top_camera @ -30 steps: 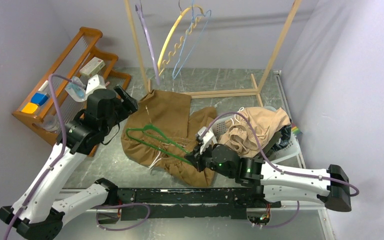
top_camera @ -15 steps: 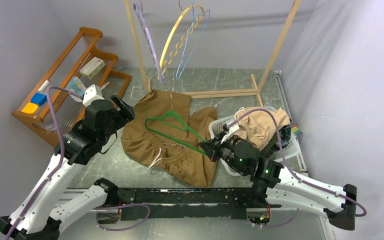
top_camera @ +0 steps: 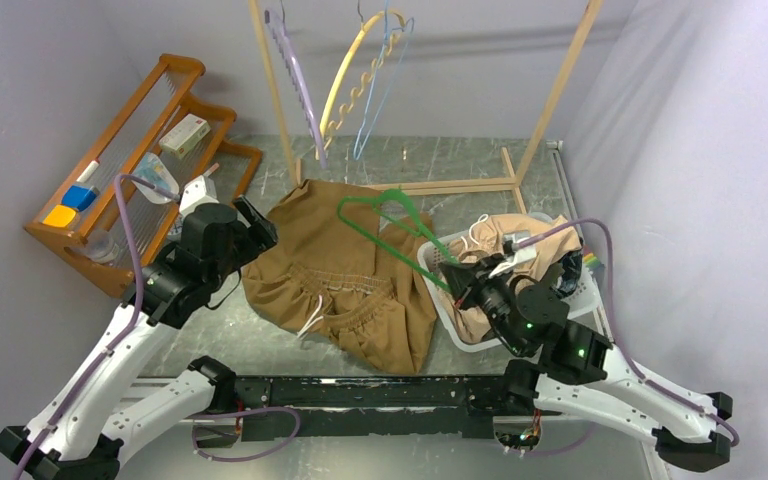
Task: Remove the shorts from the hanger
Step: Place the hanger on the clothes rod.
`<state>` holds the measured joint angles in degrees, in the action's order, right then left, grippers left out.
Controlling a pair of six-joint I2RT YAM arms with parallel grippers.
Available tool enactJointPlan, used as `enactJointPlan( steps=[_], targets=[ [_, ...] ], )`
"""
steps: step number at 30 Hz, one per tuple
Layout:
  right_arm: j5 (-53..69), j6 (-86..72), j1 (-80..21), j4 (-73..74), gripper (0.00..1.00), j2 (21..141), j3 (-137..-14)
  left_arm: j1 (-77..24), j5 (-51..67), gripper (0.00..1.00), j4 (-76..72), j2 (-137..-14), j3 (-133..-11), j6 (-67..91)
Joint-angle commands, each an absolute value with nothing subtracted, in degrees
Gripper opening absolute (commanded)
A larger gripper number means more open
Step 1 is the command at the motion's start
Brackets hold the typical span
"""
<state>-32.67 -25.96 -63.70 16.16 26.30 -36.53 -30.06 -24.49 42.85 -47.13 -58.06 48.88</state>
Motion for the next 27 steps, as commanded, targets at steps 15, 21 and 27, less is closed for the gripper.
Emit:
enactJointPlan(
  steps=[15, 21, 27],
  targets=[
    [-60.2, -1.5, -63.4, 9.1, 0.00, 38.7, -50.8, -30.0, -20.4, 0.83, 38.4, -48.7, -55.7, 46.4],
    [-57.3, 8.9, -61.3, -1.2, 0.00, 47.7, -55.9, -30.0, -20.9, 0.91, 39.5, -49.2, -56.0, 45.3],
    [-44.5, 5.9, -51.5, 1.1, 0.00, 54.2, -63.9, -30.1, -20.9, 0.96, 39.9, -48.8, -55.6, 45.6]
  ],
)
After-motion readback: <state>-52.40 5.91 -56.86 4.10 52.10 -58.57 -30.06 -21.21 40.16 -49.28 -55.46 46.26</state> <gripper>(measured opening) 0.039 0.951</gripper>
